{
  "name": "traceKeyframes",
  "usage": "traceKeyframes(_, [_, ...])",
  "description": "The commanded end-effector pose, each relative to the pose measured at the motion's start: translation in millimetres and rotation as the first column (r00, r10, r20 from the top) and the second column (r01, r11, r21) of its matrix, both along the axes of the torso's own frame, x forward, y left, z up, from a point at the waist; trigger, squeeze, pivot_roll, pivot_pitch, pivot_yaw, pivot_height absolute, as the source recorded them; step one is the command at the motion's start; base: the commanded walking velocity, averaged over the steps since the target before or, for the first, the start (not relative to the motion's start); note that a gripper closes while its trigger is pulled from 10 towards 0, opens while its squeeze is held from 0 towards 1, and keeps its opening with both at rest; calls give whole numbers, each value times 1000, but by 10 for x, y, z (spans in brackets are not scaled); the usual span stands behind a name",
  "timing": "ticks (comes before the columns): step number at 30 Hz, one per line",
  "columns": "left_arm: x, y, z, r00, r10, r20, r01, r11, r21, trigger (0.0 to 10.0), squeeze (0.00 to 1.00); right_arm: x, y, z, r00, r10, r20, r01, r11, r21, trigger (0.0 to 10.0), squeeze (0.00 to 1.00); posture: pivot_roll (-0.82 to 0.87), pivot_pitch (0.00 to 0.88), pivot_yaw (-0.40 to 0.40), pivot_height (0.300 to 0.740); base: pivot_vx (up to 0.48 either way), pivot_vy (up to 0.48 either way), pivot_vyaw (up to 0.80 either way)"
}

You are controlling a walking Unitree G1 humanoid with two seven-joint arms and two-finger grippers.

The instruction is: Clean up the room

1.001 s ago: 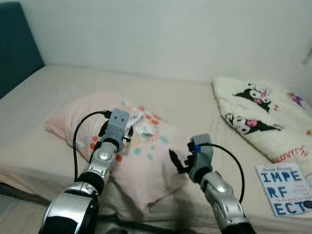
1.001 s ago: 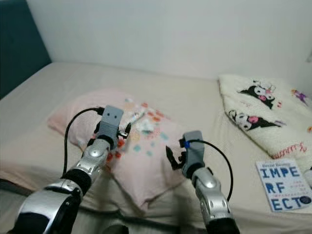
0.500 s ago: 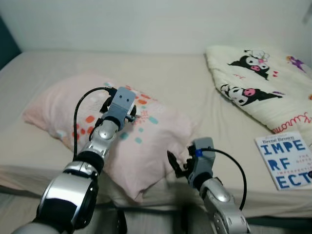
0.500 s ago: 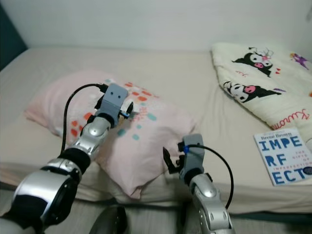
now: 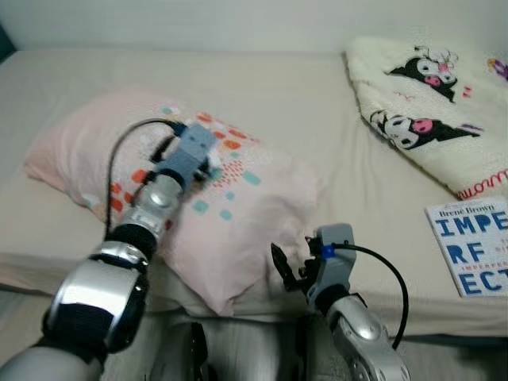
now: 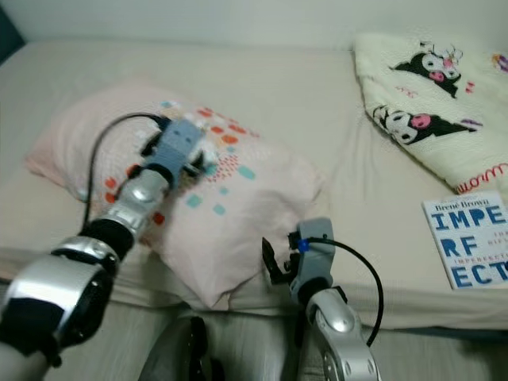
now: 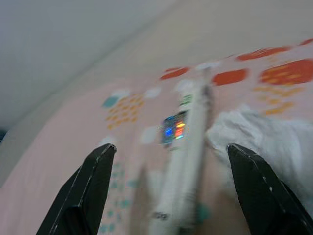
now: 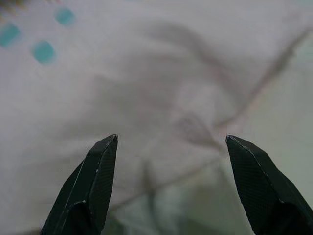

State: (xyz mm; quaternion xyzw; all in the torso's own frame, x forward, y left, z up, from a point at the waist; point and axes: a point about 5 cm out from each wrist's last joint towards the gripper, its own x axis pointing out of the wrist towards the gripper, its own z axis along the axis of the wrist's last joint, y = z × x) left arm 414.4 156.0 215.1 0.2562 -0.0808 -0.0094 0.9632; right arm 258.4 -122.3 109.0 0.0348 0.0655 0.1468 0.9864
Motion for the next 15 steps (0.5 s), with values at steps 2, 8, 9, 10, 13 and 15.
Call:
traceKeyframes(2, [-25,244,-169,990,88,-108,-96,993,-71,10000,0,-56,11,7,1000,-2,-17,2,1000,1,10000,0,-135,354,39,600,0,0,0])
traceKeyframes(8, [-55,266,-298,983,85,-163,-102,990,-98,10000,0,-59,-11,48,1000,-17,-20,17,1000,-7,10000,0,-141,363,37,600,0,0,0])
traceKeyframes(9, [-70,246,-367,979,71,-191,-94,989,-114,10000,0,-59,-25,62,999,-25,-21,25,1000,-10,10000,0,-144,364,36,600,0,0,0])
traceKeyframes(10, [-70,246,-367,979,71,-191,-94,989,-114,10000,0,-59,-25,62,999,-25,-21,25,1000,-10,10000,0,-144,364,36,600,0,0,0])
traceKeyframes(13, [-105,143,-516,968,10,-249,-45,989,-138,10000,0,-59,-72,89,999,-48,-22,48,999,-24,10000,0,-151,368,34,600,0,0,0])
traceKeyframes(15, [-128,29,-599,959,-56,-279,11,987,-161,7725,0,-62,-115,99,997,-71,-27,70,997,-36,10000,0,-152,366,34,600,0,0,0])
